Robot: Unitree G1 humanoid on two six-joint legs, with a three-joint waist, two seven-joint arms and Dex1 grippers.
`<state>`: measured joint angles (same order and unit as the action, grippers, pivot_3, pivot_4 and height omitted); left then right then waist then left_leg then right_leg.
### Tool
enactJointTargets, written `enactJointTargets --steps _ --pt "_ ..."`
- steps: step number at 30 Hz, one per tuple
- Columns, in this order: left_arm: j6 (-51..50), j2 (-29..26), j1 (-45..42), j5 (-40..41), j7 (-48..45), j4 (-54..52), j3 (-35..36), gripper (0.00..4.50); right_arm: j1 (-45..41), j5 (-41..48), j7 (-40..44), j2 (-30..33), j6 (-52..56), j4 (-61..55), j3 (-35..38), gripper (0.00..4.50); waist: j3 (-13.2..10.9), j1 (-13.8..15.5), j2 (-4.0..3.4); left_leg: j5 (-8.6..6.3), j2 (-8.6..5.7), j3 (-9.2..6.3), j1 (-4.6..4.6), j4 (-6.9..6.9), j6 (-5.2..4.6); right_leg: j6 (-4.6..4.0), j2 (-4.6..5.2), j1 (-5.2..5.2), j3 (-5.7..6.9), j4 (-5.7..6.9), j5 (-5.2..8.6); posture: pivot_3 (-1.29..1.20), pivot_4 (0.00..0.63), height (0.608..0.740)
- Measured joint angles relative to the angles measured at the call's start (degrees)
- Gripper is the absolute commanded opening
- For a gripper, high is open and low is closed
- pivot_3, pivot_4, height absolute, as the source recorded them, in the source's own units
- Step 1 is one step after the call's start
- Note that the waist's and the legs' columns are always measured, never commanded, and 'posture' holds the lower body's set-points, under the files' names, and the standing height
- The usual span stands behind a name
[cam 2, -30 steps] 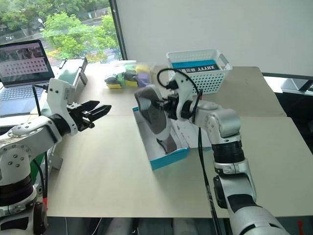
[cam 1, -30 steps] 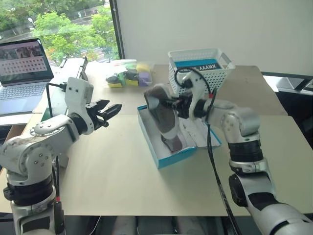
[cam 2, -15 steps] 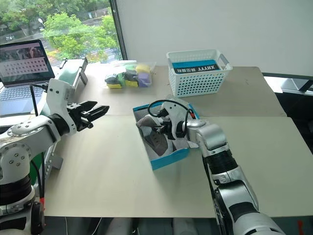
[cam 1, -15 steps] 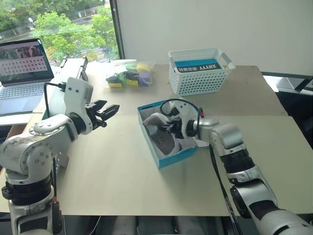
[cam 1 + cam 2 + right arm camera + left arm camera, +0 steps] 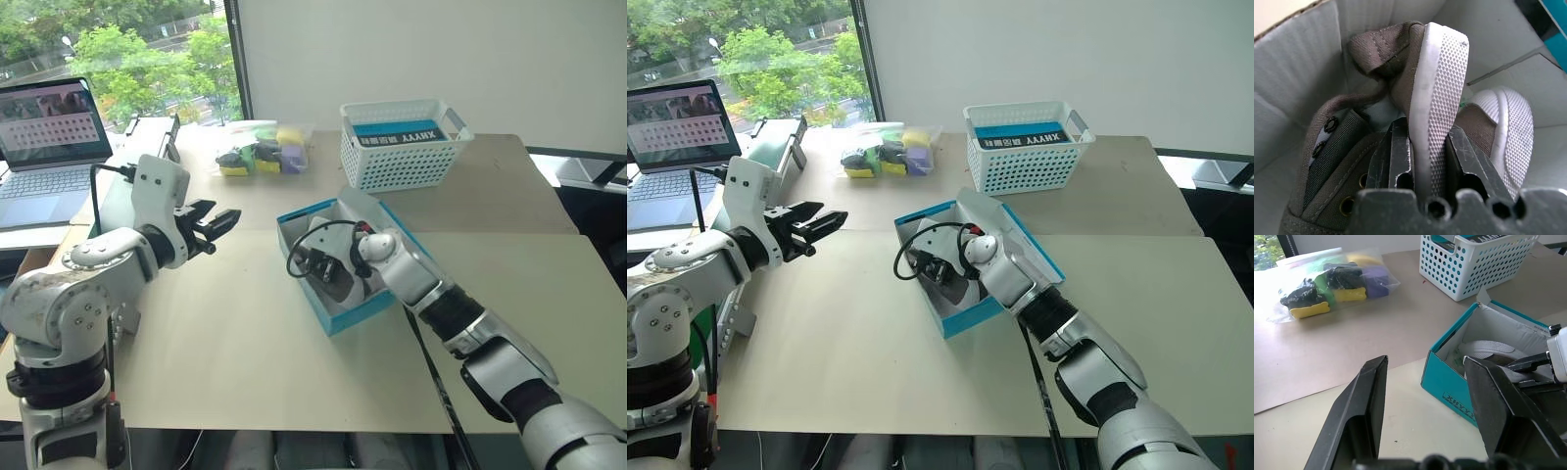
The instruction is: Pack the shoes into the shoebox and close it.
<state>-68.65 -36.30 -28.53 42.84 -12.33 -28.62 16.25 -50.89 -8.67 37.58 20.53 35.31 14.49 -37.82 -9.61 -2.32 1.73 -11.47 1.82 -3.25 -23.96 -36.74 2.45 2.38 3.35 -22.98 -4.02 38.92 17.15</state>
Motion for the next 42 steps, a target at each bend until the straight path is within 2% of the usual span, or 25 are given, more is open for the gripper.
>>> enactJointTargets --steps 3,5,8,10,11,14,15,21,27,30,31,32,33,35,36,37,38,39,40,41,42 --pt "0.01 0.24 0.00 0.00 0.00 -0.25 -0.42 2.62 0.48 -1.89 0.21 -0.46 -0.02 -0.37 0.00 0.37 0.01 0.01 0.01 0.00 0.00 -0.01 0.02 0.00 0.00 0.00 -0.01 0.02 0.01 0.01 0.00 0.00 0.150 0.740" --pt "0.08 0.28 0.03 -0.05 -0.13 -0.53 -0.69 2.62 0.78 -2.39 0.78 -0.72 0.04 -0.55 0.49 1.35 0.01 -0.01 0.02 0.00 0.01 -0.02 0.14 0.00 0.00 0.00 -0.01 0.15 0.01 -0.01 0.00 0.00 0.150 0.740" --pt "1.02 -0.64 0.75 -0.18 -1.70 -1.25 -1.92 2.62 1.99 -1.94 2.20 -1.06 1.40 -1.94 2.58 2.24 0.01 -0.01 0.02 -0.01 0.01 -0.04 0.20 0.00 0.00 0.00 -0.01 0.29 0.04 -0.10 0.00 0.00 0.150 0.740" --pt "1.45 -1.81 1.68 -0.40 -3.32 -1.69 -2.93 2.62 2.59 -0.12 4.74 -1.55 4.23 -3.90 4.76 3.02 0.01 -0.08 0.02 -0.01 0.01 -0.06 0.20 0.00 -0.01 0.00 -0.02 0.29 0.05 -0.11 0.00 0.00 0.150 0.740" --pt "1.66 -1.99 1.83 -0.51 -3.76 -1.69 -3.18 2.62 2.68 0.65 5.47 -1.72 5.15 -4.43 5.29 3.19 0.01 -0.08 0.02 -0.01 0.01 -0.06 0.20 0.01 -0.01 0.00 -0.02 0.29 0.05 -0.11 0.00 0.00 0.150 0.740" --pt "2.66 -3.10 2.00 -1.29 -5.58 -1.73 -4.61 2.62 3.56 4.11 7.01 -4.10 10.02 -6.22 9.23 4.29 0.00 -0.15 0.01 -0.01 0.02 -0.06 0.20 0.01 0.00 0.00 -0.03 0.28 0.05 -0.09 0.00 0.00 0.150 0.740" --pt "3.21 -3.19 1.99 -1.73 -5.99 -1.73 -5.35 2.62 4.08 5.66 7.06 -4.86 11.66 -6.88 10.79 4.44 0.00 -0.23 0.01 -0.01 0.02 -0.05 0.19 0.01 -0.01 0.00 -0.03 0.27 0.04 -0.10 0.00 0.00 0.150 0.740" --pt "5.72 -2.60 1.02 -3.68 -7.95 -1.50 -10.11 2.62 5.14 13.51 5.36 -5.92 20.62 -14.53 23.37 4.44 -0.01 -0.15 0.01 -0.01 0.02 -0.04 0.11 0.01 -0.01 0.00 -0.03 0.17 0.04 -0.08 0.00 0.00 0.150 0.740" --pt "7.48 -2.46 -0.17 -4.71 -11.14 -0.01 -12.94 2.62 2.70 19.27 4.71 -1.62 27.44 -19.72 31.46 4.44 -0.02 -0.28 0.01 -0.03 0.02 -0.02 0.10 0.02 -0.03 0.00 -0.04 0.15 0.03 -0.08 0.00 0.00 0.150 0.740" --pt "8.71 -3.18 -0.82 -4.99 -14.02 0.93 -14.17 2.62 3.16 24.55 6.43 2.46 33.78 -25.03 36.01 3.72 -0.05 -0.15 -0.02 -0.04 0.02 -0.02 0.01 0.03 -0.07 0.00 -0.03 0.10 0.03 -0.15 0.00 0.00 0.150 0.740" --pt "8.85 -3.78 -0.91 -4.99 -14.96 1.08 -14.45 2.62 3.47 25.95 7.08 4.10 35.53 -26.63 37.54 3.41 -0.05 -0.08 -0.02 -0.04 0.01 -0.02 -0.06 0.03 -0.07 0.00 -0.03 0.05 0.03 -0.15 0.00 0.00 0.150 0.740" --pt "9.16 -4.53 -1.05 -5.02 -16.52 1.54 -15.02 2.62 4.14 28.16 7.98 6.78 38.47 -29.24 39.59 2.90 -0.05 0.09 -0.02 -0.05 0.00 -0.02 -0.11 0.03 -0.08 0.00 -0.02 0.02 0.04 -0.18 0.00 0.00 0.150 0.740" --pt "9.52 -4.97 -1.09 -5.03 -17.58 1.98 -15.26 2.62 4.63 29.94 8.76 8.78 40.51 -31.29 40.84 2.71 -0.06 0.14 -0.03 -0.05 -0.01 -0.02 -0.18 0.03 -0.08 0.01 -0.02 -0.04 0.04 -0.20 0.01 0.00 0.150 0.740" --pt "10.35 -5.63 -1.73 -5.09 -20.34 2.97 -16.44 2.62 5.70 34.29 10.84 13.01 45.41 -36.13 43.50 2.03 -0.08 0.16 -0.05 -0.05 0.00 -0.02 -0.24 0.03 -0.08 0.01 -0.02 -0.10 0.04 -0.20 0.01 0.00 0.150 0.740" --pt "11.09 -6.14 -2.51 -5.13 -22.56 3.49 -17.78 2.62 7.23 37.47 12.55 15.95 48.74 -39.57 45.95 1.50 -0.08 0.25 -0.05 -0.06 0.01 -0.03 -0.25 0.03 -0.11 0.01 -0.03 -0.08 0.06 -0.24 0.01 0.00 0.150 0.740" --pt "11.32 -6.62 -2.79 -5.12 -23.94 3.72 -18.45 2.62 8.44 39.54 13.63 17.72 51.05 -41.58 47.95 1.32 -0.08 0.33 -0.05 -0.07 0.01 -0.02 -0.25 0.03 -0.13 0.01 -0.04 -0.07 0.06 -0.27 0.01 0.00 0.150 0.740" --pt "11.72 -7.20 -3.24 -5.47 -25.80 4.29 -19.47 2.62 10.59 42.49 14.70 19.06 53.57 -43.55 50.93 1.04 -0.08 0.32 -0.05 -0.09 0.01 -0.02 -0.24 0.03 -0.15 0.01 -0.04 -0.03 0.06 -0.33 0.01 0.00 0.150 0.740" --pt "12.19 -7.49 -3.50 -5.66 -26.87 4.65 -20.14 2.62 12.46 44.34 15.19 19.45 54.62 -44.49 52.95 0.52 -0.08 0.34 -0.04 -0.09 0.02 -0.02 -0.23 0.03 -0.16 0.01 -0.05 0.03 0.06 -0.39 0.01 0.00 0.150 0.740" --pt "12.65 -7.63 -4.11 -5.82 -28.22 5.07 -21.12 2.62 15.87 46.21 15.71 19.81 55.40 -45.59 55.39 0.41 -0.07 0.36 -0.03 -0.09 0.02 -0.01 -0.23 0.03 -0.17 0.01 -0.05 0.04 0.07 -0.42 0.01 0.00 0.150 0.740" --pt "13.29 -7.92 -4.84 -5.86 -30.09 5.47 -22.23 2.62 21.69 48.38 16.28 19.31 56.10 -46.56 58.94 0.02 -0.08 0.45 -0.01 -0.11 0.02 -0.03 -0.21 0.03 -0.20 0.02 -0.06 0.14 0.09 -0.48 0.01 0.00 0.150 0.740" --pt "13.73 -8.24 -5.53 -5.90 -32.08 5.93 -23.06 2.62 28.89 49.61 16.41 17.04 56.34 -47.03 62.76 0.02 -0.07 0.73 0.01 -0.13 0.03 -0.07 -0.20 0.02 -0.24 0.04 -0.09 0.26 0.11 -0.57 0.03 0.00 0.150 0.740"
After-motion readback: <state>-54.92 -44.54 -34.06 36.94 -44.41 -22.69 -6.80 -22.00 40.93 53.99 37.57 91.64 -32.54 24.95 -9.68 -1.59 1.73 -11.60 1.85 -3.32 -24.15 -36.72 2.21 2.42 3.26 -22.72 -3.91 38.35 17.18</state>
